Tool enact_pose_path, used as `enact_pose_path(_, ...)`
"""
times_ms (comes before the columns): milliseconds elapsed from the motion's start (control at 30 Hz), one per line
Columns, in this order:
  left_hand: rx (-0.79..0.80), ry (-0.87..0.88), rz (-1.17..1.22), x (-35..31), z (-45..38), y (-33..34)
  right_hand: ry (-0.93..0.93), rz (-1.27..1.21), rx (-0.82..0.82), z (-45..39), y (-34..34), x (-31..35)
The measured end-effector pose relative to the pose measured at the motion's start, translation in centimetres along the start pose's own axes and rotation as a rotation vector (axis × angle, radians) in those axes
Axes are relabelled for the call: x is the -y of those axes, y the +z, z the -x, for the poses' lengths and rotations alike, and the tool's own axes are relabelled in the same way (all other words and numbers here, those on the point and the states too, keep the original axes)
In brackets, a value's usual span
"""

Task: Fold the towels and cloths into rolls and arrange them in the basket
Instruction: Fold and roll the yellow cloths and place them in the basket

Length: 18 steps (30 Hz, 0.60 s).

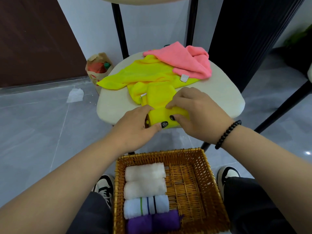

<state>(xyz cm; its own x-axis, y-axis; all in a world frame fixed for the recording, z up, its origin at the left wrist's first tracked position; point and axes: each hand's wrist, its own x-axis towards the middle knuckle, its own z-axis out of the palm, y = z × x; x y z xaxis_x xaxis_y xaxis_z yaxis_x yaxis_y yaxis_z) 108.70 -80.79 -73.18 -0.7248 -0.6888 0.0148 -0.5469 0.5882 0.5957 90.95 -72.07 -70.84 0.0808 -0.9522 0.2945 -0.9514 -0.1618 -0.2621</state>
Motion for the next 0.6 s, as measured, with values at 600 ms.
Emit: enact_pose_path(600,-0.005,-0.497,0.985,-1.7,0.5,1.6,0.205,-0.134,-0.152,-0.1,1.8,0.8)
